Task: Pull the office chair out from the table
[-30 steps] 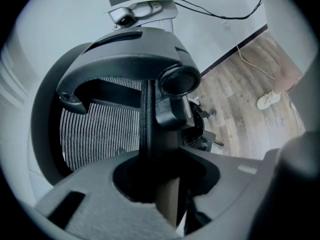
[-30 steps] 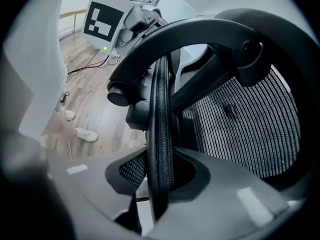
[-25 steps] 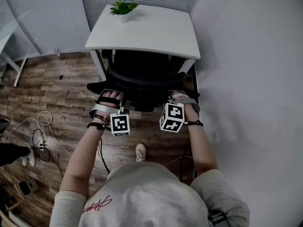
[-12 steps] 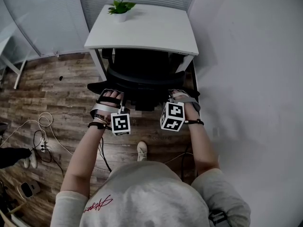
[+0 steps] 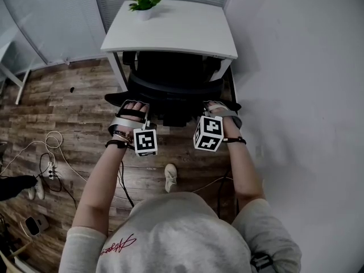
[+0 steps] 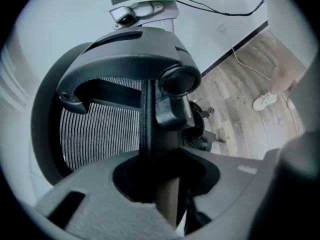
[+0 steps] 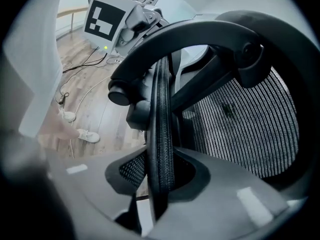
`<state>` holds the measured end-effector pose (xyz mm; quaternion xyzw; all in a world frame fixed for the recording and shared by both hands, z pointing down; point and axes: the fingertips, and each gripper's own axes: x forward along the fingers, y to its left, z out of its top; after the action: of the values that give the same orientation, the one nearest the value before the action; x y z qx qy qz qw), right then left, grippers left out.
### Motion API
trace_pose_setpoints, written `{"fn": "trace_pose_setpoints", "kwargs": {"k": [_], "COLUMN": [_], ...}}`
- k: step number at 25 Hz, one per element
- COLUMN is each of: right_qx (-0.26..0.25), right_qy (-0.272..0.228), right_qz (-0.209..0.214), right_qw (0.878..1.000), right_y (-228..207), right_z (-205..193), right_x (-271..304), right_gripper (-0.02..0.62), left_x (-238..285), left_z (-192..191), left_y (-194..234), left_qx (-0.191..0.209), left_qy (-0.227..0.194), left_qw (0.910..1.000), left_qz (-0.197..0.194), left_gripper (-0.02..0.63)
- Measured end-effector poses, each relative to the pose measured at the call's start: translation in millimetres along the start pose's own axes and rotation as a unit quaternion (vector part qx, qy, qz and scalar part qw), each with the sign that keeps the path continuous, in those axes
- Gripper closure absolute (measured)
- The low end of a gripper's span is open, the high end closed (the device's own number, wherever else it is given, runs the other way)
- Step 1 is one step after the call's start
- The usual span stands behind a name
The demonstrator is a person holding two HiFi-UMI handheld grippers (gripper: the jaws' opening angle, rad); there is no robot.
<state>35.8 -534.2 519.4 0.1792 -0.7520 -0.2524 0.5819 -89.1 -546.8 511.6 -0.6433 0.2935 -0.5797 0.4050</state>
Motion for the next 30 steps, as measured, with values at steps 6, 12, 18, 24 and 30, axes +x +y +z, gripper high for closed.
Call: {"fn": "trace_pose_setpoints", "kwargs": {"k": [6,12,18,24,30], "right_qx": [-0.001,-0.002,-0.004,-0.005,-0.002], "right_qy": [0.002,0.003,0.002,0.003,0.004], "right_qz": [-0.001,-0.006,-0.007,-0.011,-0.011], "right_qw": [1.0,1.0,1.0,1.0,1.0], "right_y": [1.5,8.1,11.4,19.2,28.5], "right_z": [1.5,-0.7,3.2,5.2,9.9], "right_x": [0.7,-1.2,-7.3,-11.7,-17.3], "right_gripper": [0.499,0.499,0.499,0.501,0.5], "left_x": [-1.1,-4.0,-11.8,-19.4,-29.1], "left_z": [-1.5,2.3,1.8,3.1,2.5], "left_y": [-2.7,-8.5,-9.3,-14.0,-18.9], "left_qx": [-0.003,-0.002,-0.002,-0.001,0.001], "left_qy": [0.001,0.0,0.0,-0.004,-0.007], "left_qw": [1.0,1.0,1.0,1.0,1.0], "left_qz": [-0.005,-0.008,-0.004,-0.003,0.002], "left_gripper": [0.497,0.499,0.497,0.497,0.495]}}
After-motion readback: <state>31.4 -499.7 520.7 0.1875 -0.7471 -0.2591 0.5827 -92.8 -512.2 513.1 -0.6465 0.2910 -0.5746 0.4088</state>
